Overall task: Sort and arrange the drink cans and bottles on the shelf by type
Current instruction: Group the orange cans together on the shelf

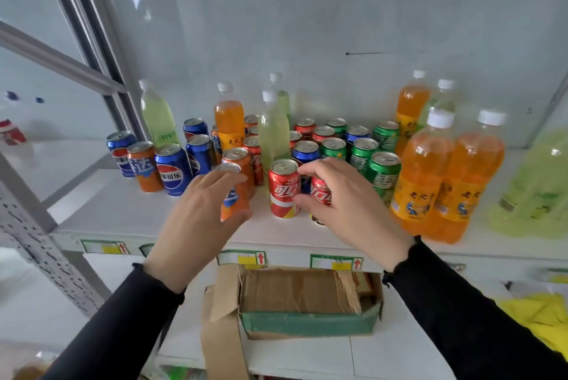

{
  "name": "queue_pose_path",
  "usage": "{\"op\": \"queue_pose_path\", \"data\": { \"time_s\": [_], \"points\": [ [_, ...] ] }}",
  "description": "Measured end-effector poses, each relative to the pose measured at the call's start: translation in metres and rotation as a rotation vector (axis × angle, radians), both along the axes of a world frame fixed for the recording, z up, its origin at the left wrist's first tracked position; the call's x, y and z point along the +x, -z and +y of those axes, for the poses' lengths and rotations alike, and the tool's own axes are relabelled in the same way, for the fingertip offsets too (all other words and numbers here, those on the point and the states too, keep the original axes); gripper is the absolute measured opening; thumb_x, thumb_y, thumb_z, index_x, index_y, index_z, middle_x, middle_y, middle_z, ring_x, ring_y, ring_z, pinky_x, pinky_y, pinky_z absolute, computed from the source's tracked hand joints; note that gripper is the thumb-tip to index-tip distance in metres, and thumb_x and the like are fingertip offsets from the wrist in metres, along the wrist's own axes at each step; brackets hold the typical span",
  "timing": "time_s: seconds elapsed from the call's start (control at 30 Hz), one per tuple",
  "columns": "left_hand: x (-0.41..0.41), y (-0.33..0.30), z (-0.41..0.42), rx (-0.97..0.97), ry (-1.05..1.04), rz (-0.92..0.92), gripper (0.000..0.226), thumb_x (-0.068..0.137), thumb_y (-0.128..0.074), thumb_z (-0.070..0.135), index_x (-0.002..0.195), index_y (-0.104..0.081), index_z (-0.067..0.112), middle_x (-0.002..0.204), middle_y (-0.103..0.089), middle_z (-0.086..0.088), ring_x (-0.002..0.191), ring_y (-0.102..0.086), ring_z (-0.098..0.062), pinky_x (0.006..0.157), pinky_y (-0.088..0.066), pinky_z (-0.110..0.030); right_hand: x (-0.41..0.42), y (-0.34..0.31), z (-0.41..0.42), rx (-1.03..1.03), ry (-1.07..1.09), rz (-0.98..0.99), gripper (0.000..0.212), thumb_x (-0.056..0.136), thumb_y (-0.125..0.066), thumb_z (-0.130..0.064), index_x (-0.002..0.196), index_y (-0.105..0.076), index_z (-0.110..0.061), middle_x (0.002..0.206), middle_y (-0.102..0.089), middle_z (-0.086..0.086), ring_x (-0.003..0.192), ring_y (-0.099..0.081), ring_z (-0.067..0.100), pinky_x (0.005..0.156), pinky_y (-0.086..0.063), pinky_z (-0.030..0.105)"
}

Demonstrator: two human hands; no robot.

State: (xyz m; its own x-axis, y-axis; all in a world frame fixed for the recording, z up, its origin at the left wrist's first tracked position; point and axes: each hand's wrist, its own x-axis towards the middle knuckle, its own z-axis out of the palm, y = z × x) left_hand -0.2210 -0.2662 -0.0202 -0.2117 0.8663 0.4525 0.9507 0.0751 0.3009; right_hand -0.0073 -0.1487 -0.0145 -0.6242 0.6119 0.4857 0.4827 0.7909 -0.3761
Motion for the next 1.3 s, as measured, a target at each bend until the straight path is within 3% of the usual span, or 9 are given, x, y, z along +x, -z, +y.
{"op": "queue_pose_path", "data": {
  "time_s": [0.17,0.33,0.5,0.67,0.87,1.07,1.13,1.23,1.3],
  "points": [
    [-0.052,-0.009,0.022,0.025,-0.035,-0.004,0.048,0.089,-0.069,0.038,0.134,-0.057,0.029,0.134,-0.057,0.009,0.121,-0.052,-0.017,0.095,-0.042,-0.031,-0.056,-0.008,0.024,-0.012,-0.030,0.007,0.043,0.094,-0.063,-0.046,0.131,-0.057,-0.025,0.128,-0.057,-0.012,0.122,-0.049,0.008,0.097,-0.040,0.024],
    [-0.096,-0.009,0.044,0.033,-0.008,-0.004,0.042,0.092,-0.066,0.028,0.133,-0.059,0.021,0.131,-0.061,0.001,0.111,-0.058,-0.024,0.084,-0.043,-0.030,-0.094,-0.006,0.029,-0.016,-0.012,-0.019,0.044,0.095,-0.062,-0.047,0.134,-0.056,-0.028,0.129,-0.057,-0.012,0.121,-0.049,0.006,0.094,-0.037,0.020],
    [-0.134,-0.010,0.069,0.009,0.134,-0.012,0.044,0.093,-0.063,0.025,0.136,-0.056,0.022,0.137,-0.058,0.003,0.119,-0.055,-0.018,0.089,-0.038,-0.024,-0.130,0.000,0.014,-0.015,0.023,-0.065,0.052,0.094,-0.063,-0.046,0.140,-0.052,-0.024,0.132,-0.057,-0.008,0.120,-0.052,0.008,0.093,-0.038,0.020],
    [-0.164,-0.013,0.098,-0.103,0.272,0.008,0.050,0.094,-0.065,0.029,0.141,-0.051,0.023,0.136,-0.058,-0.001,0.119,-0.056,-0.023,0.087,-0.037,-0.025,-0.166,0.011,0.000,-0.049,0.149,-0.170,0.068,0.089,-0.068,-0.052,0.146,-0.045,-0.022,0.138,-0.052,-0.002,0.124,-0.052,0.014,0.093,-0.037,0.021],
    [-0.176,-0.022,0.124,-0.235,0.409,0.024,0.051,0.097,-0.058,0.036,0.146,-0.046,0.025,0.142,-0.055,-0.002,0.121,-0.058,-0.023,0.100,-0.047,-0.038,-0.193,0.034,-0.014,-0.220,0.322,-0.013,0.068,0.082,-0.076,-0.049,0.138,-0.045,-0.026,0.129,-0.057,-0.002,0.114,-0.059,0.018,0.089,-0.049,0.032],
    [-0.172,-0.021,0.147,-0.351,0.511,0.108,0.036,0.099,-0.053,0.038,0.130,-0.058,0.020,0.120,-0.064,-0.002,0.097,-0.057,-0.018,0.075,-0.038,-0.029,-0.191,0.041,-0.029,-0.234,0.444,0.078,0.064,0.078,-0.080,-0.050,0.130,-0.048,-0.028,0.123,-0.063,-0.007,0.109,-0.061,0.012,0.087,-0.052,0.033],
    [-0.167,-0.019,0.151,-0.373,0.555,0.085,0.033,0.098,-0.054,0.042,0.121,-0.061,0.019,0.113,-0.066,-0.003,0.095,-0.059,-0.020,0.074,-0.040,-0.029,-0.182,0.042,-0.033,-0.218,0.499,0.061,0.064,0.078,-0.079,-0.052,0.129,-0.048,-0.029,0.121,-0.063,-0.008,0.106,-0.061,0.010,0.081,-0.050,0.029],
    [-0.162,-0.016,0.153,-0.376,0.608,0.046,0.048,0.091,-0.062,0.048,0.130,-0.057,0.021,0.118,-0.064,-0.001,0.102,-0.059,-0.021,0.082,-0.046,-0.032,-0.174,0.043,-0.037,-0.217,0.528,0.073,0.064,0.077,-0.079,-0.054,0.129,-0.048,-0.032,0.119,-0.063,-0.012,0.101,-0.059,0.005,0.070,-0.042,0.015],
    [-0.160,-0.014,0.153,-0.374,0.593,0.040,0.056,0.088,-0.066,0.048,0.133,-0.054,0.018,0.120,-0.062,-0.001,0.101,-0.058,-0.020,0.081,-0.046,-0.033,-0.173,0.046,-0.040,-0.225,0.529,0.110,0.063,0.078,-0.078,-0.053,0.129,-0.048,-0.033,0.118,-0.062,-0.014,0.101,-0.060,0.004,0.070,-0.041,0.014]
  ]
}}
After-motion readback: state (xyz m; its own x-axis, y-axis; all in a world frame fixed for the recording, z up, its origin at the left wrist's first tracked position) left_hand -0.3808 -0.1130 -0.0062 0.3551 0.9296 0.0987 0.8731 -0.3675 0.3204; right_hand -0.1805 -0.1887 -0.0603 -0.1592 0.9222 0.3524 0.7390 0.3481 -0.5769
